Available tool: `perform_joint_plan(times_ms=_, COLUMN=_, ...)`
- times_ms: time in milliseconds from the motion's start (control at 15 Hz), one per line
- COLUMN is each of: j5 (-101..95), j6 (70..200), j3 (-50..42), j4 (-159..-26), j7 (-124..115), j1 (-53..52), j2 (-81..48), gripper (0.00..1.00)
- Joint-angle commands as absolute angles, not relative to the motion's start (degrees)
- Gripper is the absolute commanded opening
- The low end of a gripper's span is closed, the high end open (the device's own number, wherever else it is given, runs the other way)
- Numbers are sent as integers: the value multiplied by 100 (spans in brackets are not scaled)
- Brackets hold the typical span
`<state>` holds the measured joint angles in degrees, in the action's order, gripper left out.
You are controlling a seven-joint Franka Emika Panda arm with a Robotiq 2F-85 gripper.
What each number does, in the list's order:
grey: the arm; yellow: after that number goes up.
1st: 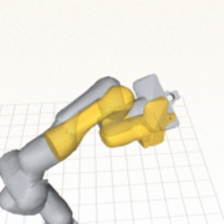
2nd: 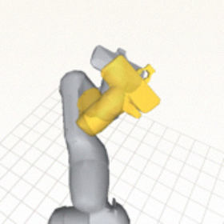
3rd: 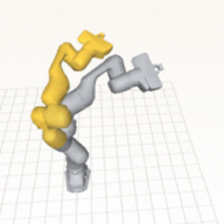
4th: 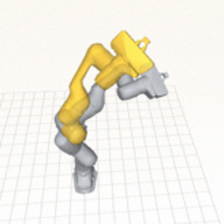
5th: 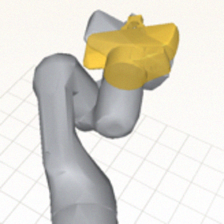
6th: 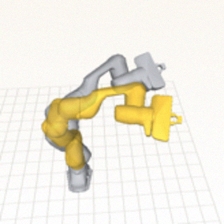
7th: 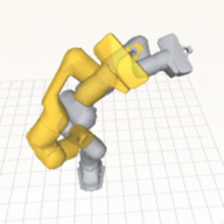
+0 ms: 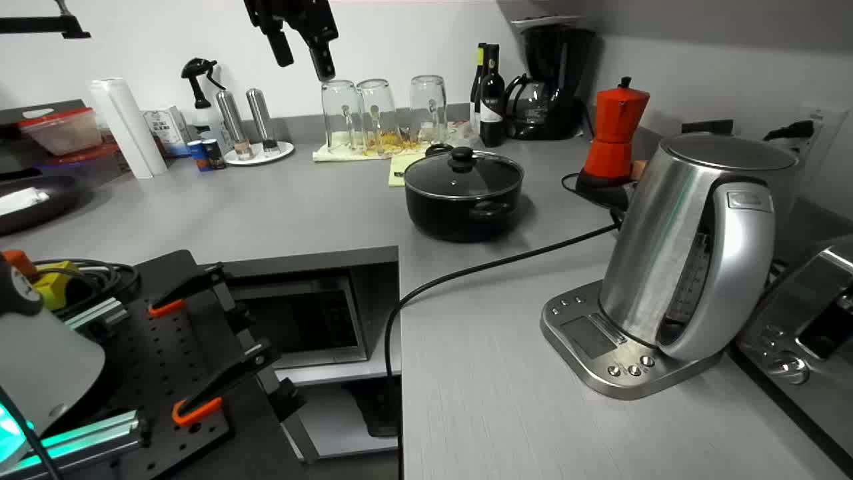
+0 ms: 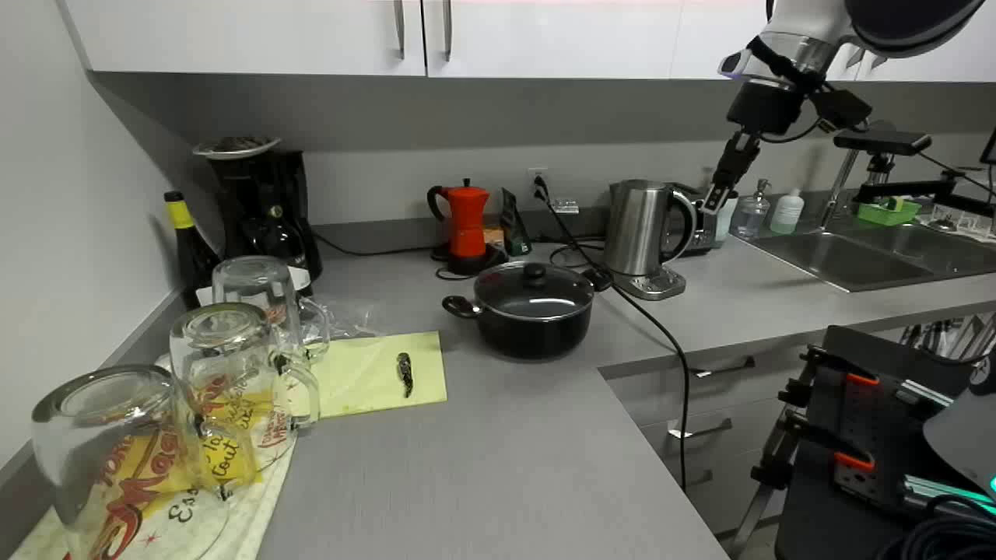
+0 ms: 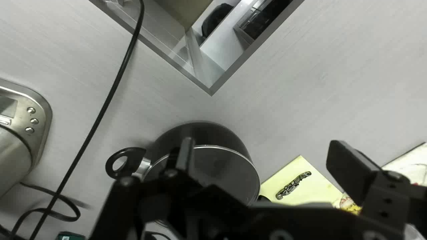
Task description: Take the lid off of the pot
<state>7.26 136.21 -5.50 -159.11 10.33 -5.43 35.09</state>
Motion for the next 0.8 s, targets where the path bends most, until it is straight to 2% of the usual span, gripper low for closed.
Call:
perform_joint_plan(times_ms=0, j5=749, j6=13596, j3=-516, j4=-15899, j7=1046, j1=-511, j2=3506, gripper=100)
perform_joint_plan(times_ms=733, j5=723, j6=13581, j3=-485, j4=-15825, j7=1019, j1=-507, j2=3419, gripper=100)
